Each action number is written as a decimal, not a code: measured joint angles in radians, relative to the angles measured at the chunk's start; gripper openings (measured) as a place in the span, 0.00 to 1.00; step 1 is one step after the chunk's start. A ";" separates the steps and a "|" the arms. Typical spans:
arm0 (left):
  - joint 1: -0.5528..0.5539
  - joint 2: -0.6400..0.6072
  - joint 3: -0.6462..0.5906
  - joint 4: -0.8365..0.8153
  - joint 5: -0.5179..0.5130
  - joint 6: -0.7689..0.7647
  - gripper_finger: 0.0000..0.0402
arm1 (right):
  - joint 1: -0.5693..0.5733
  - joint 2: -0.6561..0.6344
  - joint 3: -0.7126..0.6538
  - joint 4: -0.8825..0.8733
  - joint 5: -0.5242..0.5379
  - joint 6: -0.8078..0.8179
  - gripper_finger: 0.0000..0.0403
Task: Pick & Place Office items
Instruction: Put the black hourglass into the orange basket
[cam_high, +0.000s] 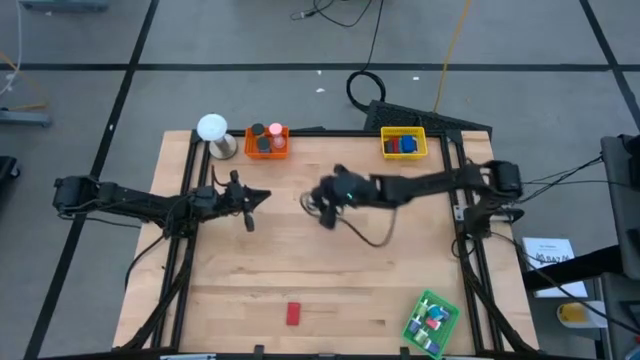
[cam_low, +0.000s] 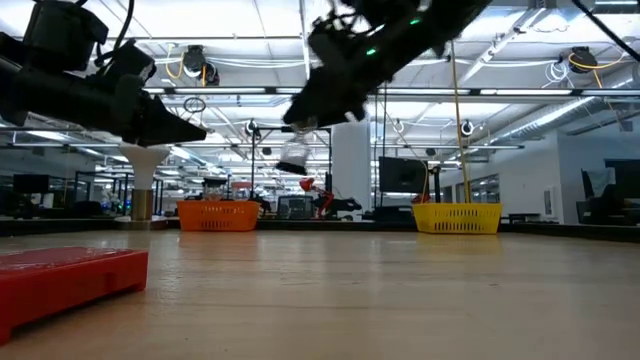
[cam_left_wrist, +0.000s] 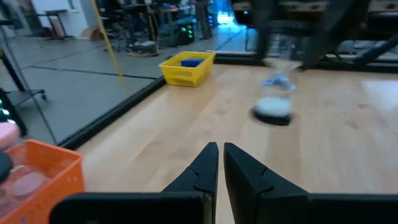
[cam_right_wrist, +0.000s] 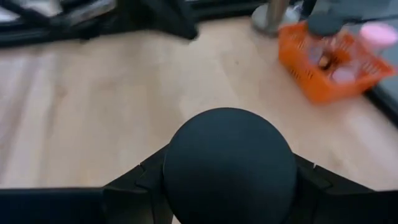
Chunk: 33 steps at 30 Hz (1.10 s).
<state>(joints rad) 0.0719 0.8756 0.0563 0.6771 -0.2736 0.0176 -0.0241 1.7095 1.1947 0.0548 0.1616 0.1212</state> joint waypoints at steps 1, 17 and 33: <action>0.000 -0.002 0.000 0.002 -0.012 0.002 0.08 | -0.029 0.027 0.032 0.004 -0.013 -0.015 0.47; 0.000 -0.001 0.000 -0.031 -0.051 -0.018 0.08 | -0.164 0.400 0.404 -0.078 -0.167 -0.089 0.47; 0.000 -0.001 0.000 -0.031 -0.007 -0.041 0.08 | -0.192 0.449 0.415 -0.073 -0.182 -0.087 0.58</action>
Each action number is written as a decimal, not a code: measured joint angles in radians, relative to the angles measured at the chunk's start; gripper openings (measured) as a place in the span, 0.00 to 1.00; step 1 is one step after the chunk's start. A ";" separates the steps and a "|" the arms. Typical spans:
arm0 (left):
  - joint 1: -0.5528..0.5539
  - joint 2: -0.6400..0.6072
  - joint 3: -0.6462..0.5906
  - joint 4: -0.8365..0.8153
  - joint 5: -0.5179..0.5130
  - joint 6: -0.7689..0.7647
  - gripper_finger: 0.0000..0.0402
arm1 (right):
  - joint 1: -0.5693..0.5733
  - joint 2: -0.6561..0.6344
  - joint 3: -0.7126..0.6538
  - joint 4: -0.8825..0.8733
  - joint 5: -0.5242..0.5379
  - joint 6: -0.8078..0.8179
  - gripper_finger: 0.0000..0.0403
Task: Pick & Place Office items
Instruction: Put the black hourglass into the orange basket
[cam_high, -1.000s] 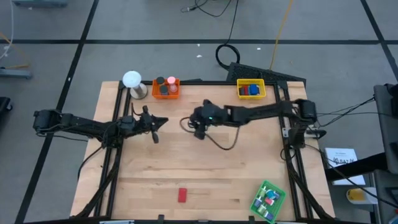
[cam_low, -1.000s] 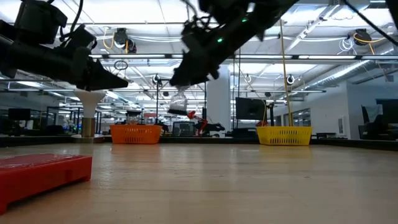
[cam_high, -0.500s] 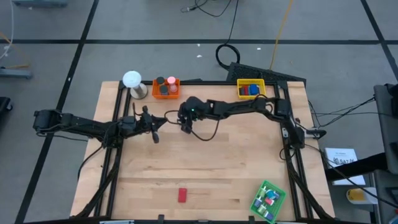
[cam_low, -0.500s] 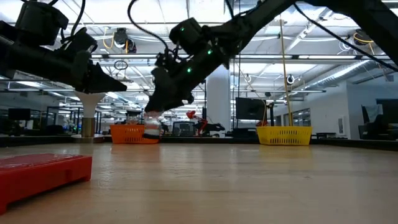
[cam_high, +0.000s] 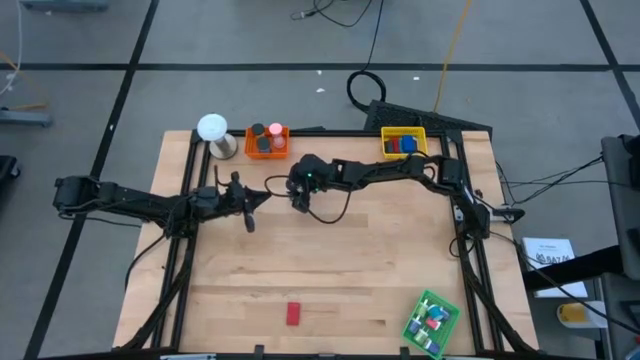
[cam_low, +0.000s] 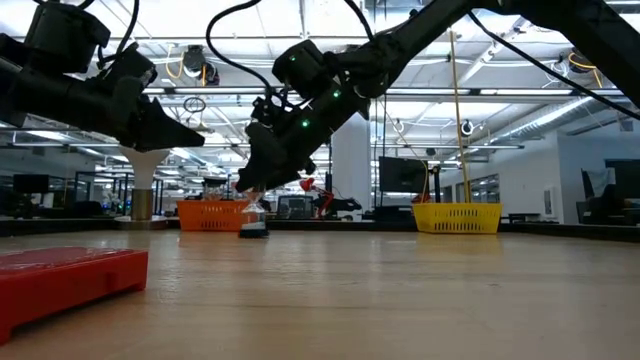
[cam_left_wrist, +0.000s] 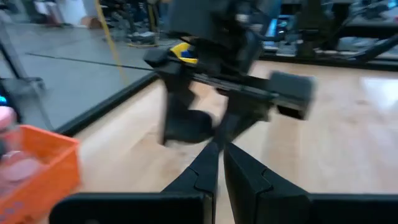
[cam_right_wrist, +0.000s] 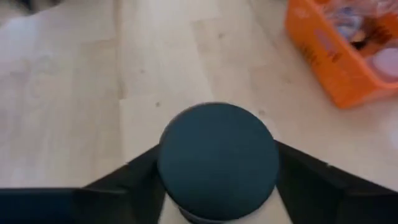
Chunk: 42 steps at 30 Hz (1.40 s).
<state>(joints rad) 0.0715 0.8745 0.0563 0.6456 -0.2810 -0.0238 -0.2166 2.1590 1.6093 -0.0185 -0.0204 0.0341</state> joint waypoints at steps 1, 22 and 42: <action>0.000 0.000 0.000 0.000 0.017 -0.006 0.08 | 0.003 0.000 0.000 0.001 0.023 0.000 0.63; 0.094 0.069 0.433 -0.710 0.091 -0.132 0.08 | 0.077 -0.485 -0.491 0.044 0.229 0.005 0.22; 0.144 0.581 0.904 -0.996 0.157 -0.136 0.82 | 0.090 -0.925 -0.983 0.436 0.232 0.029 0.01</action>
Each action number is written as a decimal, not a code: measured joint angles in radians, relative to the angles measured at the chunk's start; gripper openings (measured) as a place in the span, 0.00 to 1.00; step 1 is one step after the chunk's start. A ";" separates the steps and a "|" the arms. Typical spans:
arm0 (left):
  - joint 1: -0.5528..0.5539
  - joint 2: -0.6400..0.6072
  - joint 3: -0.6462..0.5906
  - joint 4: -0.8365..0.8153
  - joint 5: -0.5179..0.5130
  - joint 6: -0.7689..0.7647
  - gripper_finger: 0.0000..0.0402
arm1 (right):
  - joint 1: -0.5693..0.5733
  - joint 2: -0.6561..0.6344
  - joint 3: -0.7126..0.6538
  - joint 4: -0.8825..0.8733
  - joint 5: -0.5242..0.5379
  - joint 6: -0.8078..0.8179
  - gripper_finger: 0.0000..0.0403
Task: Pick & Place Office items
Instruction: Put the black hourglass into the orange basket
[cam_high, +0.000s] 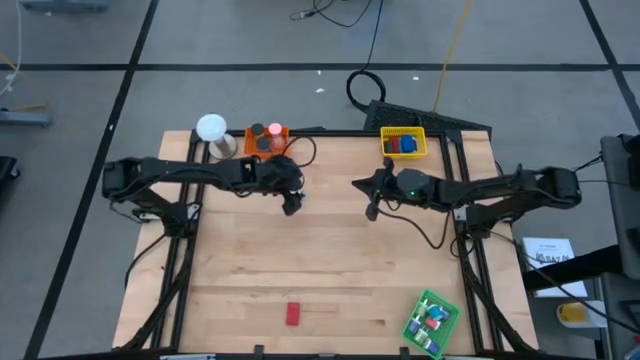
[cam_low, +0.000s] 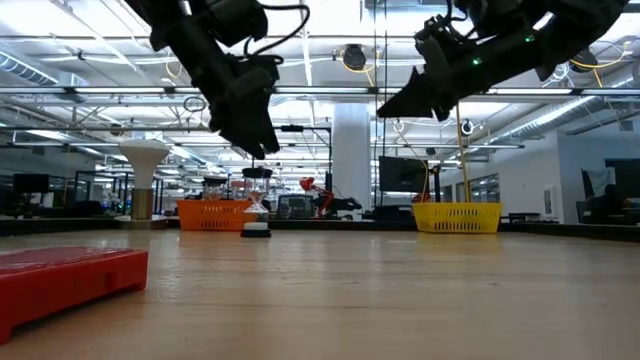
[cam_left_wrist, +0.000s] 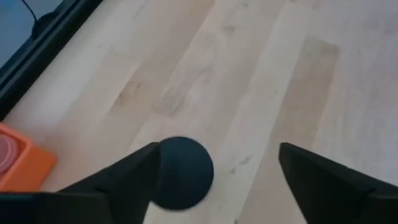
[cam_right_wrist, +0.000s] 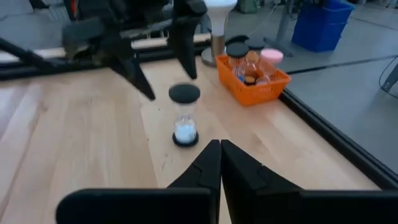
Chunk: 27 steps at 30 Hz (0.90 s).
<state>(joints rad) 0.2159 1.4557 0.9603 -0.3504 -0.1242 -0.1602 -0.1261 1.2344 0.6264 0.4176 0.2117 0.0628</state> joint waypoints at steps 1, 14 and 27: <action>0.001 0.013 0.007 0.000 -0.004 0.001 0.85 | 0.001 -0.008 -0.008 -0.005 0.000 0.000 0.01; 0.079 0.099 0.019 -0.032 -0.020 0.001 0.90 | 0.004 -0.008 -0.016 0.019 0.001 -0.011 0.00; 0.088 0.129 0.016 -0.055 -0.059 0.048 0.53 | 0.011 -0.008 -0.016 0.019 0.025 -0.031 0.00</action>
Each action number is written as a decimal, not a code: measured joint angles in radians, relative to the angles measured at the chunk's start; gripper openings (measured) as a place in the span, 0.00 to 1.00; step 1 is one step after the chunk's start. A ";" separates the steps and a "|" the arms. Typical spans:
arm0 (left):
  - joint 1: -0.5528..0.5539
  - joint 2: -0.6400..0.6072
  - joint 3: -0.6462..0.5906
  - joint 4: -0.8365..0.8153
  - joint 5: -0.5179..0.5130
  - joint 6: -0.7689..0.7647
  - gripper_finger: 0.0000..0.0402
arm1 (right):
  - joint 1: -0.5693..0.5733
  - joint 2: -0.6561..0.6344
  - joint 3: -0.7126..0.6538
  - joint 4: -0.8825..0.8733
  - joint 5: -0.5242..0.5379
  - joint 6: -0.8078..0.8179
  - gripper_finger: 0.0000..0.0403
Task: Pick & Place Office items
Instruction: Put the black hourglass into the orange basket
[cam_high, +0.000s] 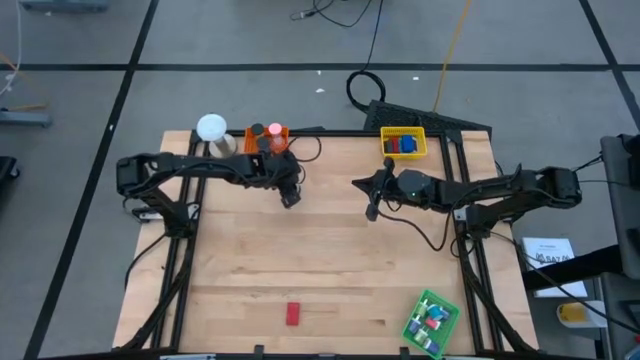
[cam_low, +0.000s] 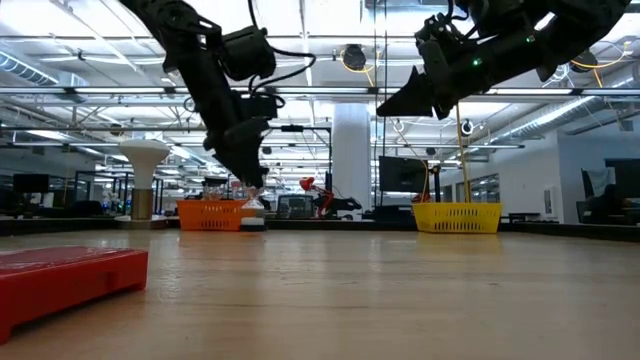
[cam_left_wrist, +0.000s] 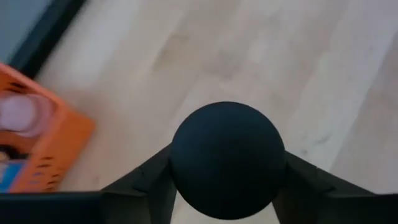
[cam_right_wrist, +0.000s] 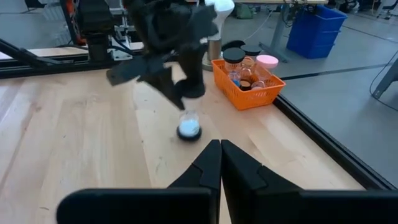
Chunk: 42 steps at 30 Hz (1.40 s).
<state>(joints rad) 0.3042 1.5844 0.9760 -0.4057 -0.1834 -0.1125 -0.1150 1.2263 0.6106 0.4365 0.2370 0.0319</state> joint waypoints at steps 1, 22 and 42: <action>0.007 -0.009 0.000 0.000 -0.001 0.003 0.50 | 0.000 0.000 0.000 -0.001 0.000 0.000 0.00; 0.388 -0.137 0.030 0.054 0.005 0.026 0.42 | 0.000 0.000 0.001 0.000 -0.001 -0.019 0.00; 0.393 -0.014 0.029 0.094 0.027 0.033 0.44 | 0.000 0.000 0.001 0.000 -0.002 -0.019 0.00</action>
<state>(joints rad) 0.6969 1.5702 1.0050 -0.3120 -0.1560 -0.0792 -0.1154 1.2266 0.6113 0.4366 0.2352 0.0132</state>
